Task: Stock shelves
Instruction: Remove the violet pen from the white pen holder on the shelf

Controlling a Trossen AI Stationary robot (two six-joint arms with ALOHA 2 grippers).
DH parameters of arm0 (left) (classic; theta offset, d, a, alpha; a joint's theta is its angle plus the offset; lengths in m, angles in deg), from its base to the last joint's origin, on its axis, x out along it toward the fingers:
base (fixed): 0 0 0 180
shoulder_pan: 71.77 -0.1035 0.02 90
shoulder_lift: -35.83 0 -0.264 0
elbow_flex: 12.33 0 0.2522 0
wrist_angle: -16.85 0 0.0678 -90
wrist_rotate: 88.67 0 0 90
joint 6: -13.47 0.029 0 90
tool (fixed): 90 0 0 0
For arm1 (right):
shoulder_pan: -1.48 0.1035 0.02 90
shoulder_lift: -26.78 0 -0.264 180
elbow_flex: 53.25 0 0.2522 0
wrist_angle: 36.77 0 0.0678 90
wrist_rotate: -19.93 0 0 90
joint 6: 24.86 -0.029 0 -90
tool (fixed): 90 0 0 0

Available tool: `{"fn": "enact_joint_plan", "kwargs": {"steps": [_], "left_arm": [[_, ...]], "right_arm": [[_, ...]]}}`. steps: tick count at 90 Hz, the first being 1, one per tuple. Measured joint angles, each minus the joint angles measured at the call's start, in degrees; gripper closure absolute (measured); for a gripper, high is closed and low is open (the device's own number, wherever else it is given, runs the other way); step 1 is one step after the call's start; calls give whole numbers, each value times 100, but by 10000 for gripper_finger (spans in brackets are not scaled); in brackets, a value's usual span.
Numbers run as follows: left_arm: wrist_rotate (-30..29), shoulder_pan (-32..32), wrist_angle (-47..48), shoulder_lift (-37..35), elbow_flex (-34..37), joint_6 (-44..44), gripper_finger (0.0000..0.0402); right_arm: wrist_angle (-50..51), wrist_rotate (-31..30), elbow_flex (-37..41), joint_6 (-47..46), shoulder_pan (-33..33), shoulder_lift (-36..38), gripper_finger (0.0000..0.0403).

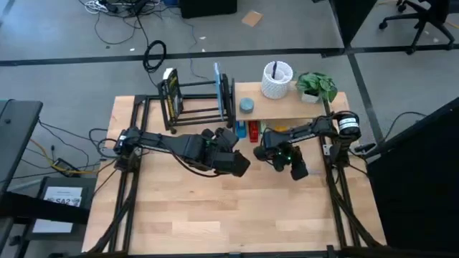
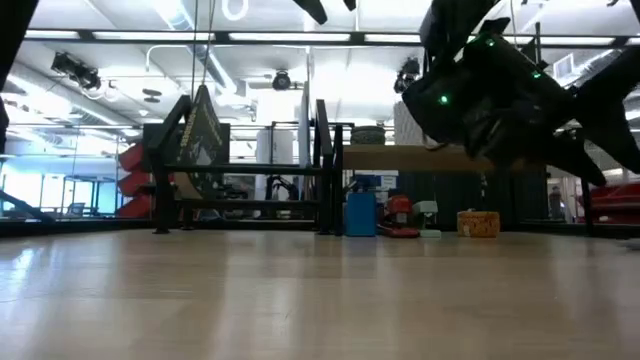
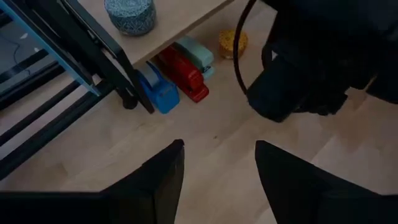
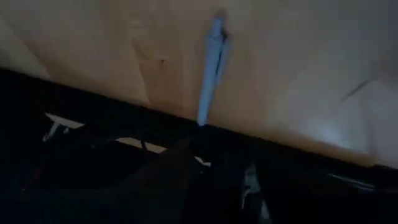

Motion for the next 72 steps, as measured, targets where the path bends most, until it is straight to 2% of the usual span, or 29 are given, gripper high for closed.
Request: {"fn": "enact_joint_plan", "kwargs": {"steps": [19, 31, 42, 50, 56, 63, 72], "left_arm": [[8, 143, 3, -4, 0, 3, 224], [15, 234, 66, -11, -90, -2, 224], [-26, 254, 43, -24, -116, 4, 224], [-37, 249, 41, -24, -116, 6, 224], [-39, 245, 39, -24, -116, 6, 224], [-42, 247, 34, -24, -116, 4, 224], [-39, 249, 19, -24, -116, 4, 224]], "right_arm": [[-294, 22, -391, -660, -720, 1387, 215], [-663, 378, -803, -855, -1337, 2520, 224], [-1559, 489, -1142, -1017, -1768, 3427, 232], [-2716, 443, -1239, -1216, -1976, 4005, 236], [-3755, 118, -1240, -1589, -2118, 4323, 238], [-4725, -579, -1229, -2036, -2337, 4481, 238], [-5346, -1059, -1221, -1846, -2761, 4401, 227]]}}
